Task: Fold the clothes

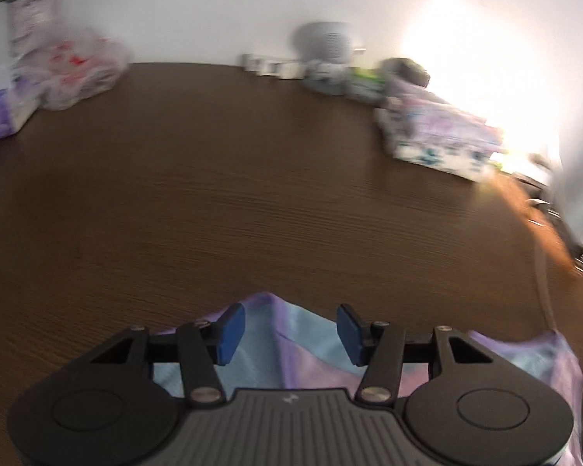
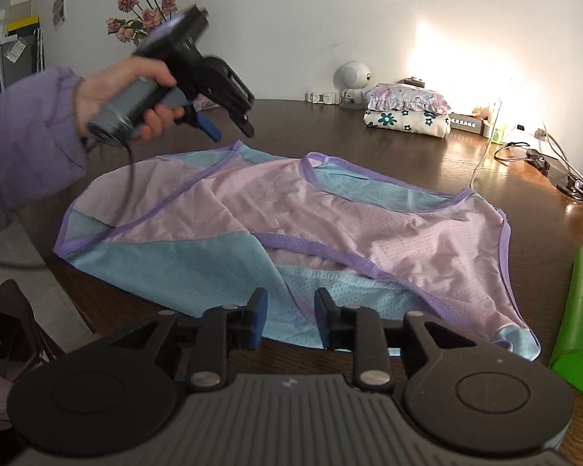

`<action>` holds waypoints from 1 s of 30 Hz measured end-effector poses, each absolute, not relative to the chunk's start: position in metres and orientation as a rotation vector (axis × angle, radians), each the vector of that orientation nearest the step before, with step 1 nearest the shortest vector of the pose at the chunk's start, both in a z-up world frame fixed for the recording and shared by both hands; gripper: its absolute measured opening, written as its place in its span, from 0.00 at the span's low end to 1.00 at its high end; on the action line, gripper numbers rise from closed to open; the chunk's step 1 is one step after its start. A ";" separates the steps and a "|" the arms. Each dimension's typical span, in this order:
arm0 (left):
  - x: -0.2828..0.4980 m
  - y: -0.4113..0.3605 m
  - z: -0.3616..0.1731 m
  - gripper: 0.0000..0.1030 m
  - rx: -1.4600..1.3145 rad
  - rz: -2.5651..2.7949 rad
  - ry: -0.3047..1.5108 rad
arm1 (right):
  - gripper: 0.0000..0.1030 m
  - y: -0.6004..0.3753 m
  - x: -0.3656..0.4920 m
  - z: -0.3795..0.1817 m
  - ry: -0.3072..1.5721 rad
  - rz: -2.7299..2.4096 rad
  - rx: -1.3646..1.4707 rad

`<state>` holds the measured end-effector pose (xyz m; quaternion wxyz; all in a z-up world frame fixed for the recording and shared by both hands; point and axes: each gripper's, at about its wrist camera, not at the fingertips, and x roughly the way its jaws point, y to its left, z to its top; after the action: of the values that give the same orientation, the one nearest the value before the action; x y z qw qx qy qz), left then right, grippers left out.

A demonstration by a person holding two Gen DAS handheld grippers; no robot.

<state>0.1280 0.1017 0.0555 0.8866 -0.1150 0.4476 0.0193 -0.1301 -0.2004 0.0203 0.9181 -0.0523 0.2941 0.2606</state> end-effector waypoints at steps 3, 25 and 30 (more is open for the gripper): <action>0.134 0.111 0.044 0.47 -0.305 0.033 0.935 | 0.27 -0.203 -0.129 0.021 0.608 0.539 -0.097; 0.093 0.153 0.022 0.01 -0.527 -0.035 0.780 | 0.13 -0.128 0.079 0.021 0.739 0.555 0.135; 0.094 0.153 0.016 0.01 -0.518 -0.019 0.758 | 0.01 -0.138 0.064 0.024 0.707 0.507 0.118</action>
<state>0.0939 0.1527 0.0158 0.8964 -0.2501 0.3659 -0.0090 0.0641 -0.1385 0.0245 0.9052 0.0570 0.3423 0.2454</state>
